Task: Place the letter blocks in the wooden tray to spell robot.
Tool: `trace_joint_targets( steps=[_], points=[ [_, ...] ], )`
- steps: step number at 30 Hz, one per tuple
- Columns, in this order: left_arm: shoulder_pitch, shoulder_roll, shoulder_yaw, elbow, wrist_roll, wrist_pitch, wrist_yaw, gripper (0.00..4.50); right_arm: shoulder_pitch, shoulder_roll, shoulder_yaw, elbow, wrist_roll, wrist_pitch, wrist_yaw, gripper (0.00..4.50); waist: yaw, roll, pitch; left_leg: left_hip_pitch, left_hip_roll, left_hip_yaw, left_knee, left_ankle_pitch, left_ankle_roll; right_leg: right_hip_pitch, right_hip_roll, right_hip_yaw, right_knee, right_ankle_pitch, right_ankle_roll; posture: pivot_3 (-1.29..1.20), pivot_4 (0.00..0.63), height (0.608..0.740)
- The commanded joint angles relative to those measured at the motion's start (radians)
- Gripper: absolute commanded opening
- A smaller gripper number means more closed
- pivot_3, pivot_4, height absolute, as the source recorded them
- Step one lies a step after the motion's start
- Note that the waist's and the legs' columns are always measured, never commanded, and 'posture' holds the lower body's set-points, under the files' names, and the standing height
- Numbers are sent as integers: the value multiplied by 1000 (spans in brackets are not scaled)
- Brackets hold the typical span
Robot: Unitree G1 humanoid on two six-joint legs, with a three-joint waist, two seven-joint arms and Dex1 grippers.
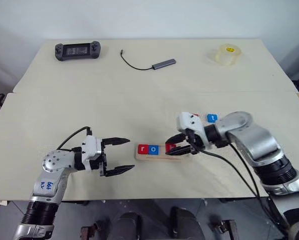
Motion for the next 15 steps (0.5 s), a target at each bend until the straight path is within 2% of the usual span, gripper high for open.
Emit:
trace_joint_targets(
  steps=[1, 12, 14, 15],
  points=[
    [12, 2, 13, -37, -6, -7, 16, 4500, -17, 39, 25, -10, -36, -2, -75, 1425, -1, 0, 0, 0, 0, 0, 0, 0, 0, 0, 0, 0, 0, 0, 0, 0, 150, 740],
    [45, 7, 13, -76, -10, 0, 47, 4500, -34, 76, 88, 38, -87, -55, -112, 1425, -3, 0, 0, 0, 0, 0, 0, 0, 0, -1, 1, 0, 1, 0, 0, 0, 150, 740],
    [46, 6, 14, -80, -11, 2, 51, 4500, -35, 76, 90, 44, -89, -57, -109, 2151, -3, 0, 0, 0, 0, 0, 0, 0, 0, -1, 0, 0, 1, 0, 0, 0, 150, 740],
    [47, 7, 14, -81, -11, 4, 52, 4500, -36, 78, 86, 42, -84, -52, -107, 2362, -4, 0, 0, 0, 0, 0, 0, 0, 0, -1, 0, 0, 1, 0, 0, 0, 150, 740]
  ],
)
